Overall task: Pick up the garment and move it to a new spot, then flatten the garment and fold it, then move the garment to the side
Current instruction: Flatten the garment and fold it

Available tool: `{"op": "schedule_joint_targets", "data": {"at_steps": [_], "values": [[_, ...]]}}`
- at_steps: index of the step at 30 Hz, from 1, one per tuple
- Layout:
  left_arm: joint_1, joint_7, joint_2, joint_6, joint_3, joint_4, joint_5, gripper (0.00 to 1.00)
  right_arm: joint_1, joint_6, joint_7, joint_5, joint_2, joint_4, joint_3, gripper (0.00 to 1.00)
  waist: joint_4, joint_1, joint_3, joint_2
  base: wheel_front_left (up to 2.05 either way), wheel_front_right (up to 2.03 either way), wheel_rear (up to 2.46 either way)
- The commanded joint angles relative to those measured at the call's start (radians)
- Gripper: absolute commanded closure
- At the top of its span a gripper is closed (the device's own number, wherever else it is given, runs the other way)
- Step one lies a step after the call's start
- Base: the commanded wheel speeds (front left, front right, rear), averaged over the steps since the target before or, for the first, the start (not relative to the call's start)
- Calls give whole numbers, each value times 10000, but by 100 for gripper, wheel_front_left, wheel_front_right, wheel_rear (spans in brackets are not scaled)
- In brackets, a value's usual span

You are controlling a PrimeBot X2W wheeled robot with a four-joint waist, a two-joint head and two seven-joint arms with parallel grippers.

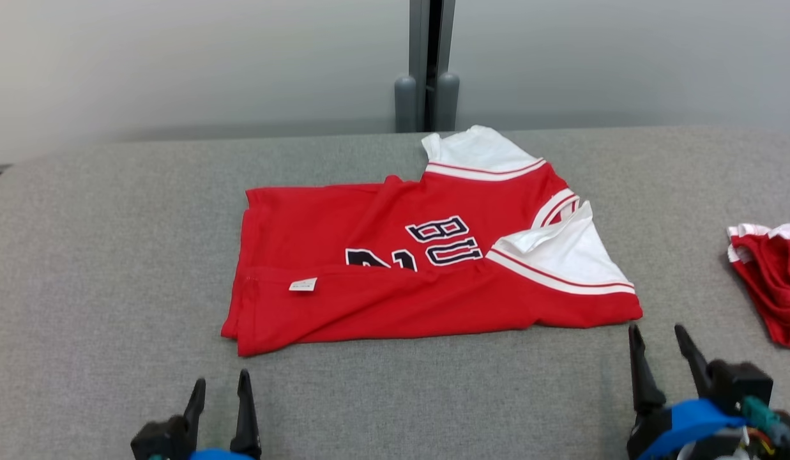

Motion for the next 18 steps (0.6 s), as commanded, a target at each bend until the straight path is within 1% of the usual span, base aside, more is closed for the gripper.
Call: {"op": "schedule_joint_targets", "data": {"at_steps": [1, 4, 6, 10, 15, 18], "values": [[250, -25, 1, 89, -40, -60, -59, 0, 386, 0, -29, 160, 6, 8, 91, 0, -120, 1, -283, 0, 0, 0, 0], [823, -23, 1, 177, -114, -30, -176, 0, 965, -1, -29, 462, -6, 98, 76, 0, -95, 1, -624, 0, 0, 0, 0], [1057, -23, -4, 153, -264, -41, -62, 0, 1243, 0, -29, 712, 0, 153, 39, 0, -101, 1, -747, 0, 0, 0, 0], [1346, -23, -1, 292, -308, -181, -113, 0, 1559, 0, -29, 833, 2, 215, 147, 0, -110, 1, -853, 0, 0, 0, 0], [1095, -25, 2, 331, -395, -313, -64, 0, 1389, 0, -29, 775, 3, 298, 253, 0, -106, 1, -783, 0, 0, 0, 0], [758, -25, 2, 298, -402, -310, 64, 0, 1135, 0, -29, 759, 3, 238, 283, 0, -55, 1, -551, 0, 0, 0, 0]]}}
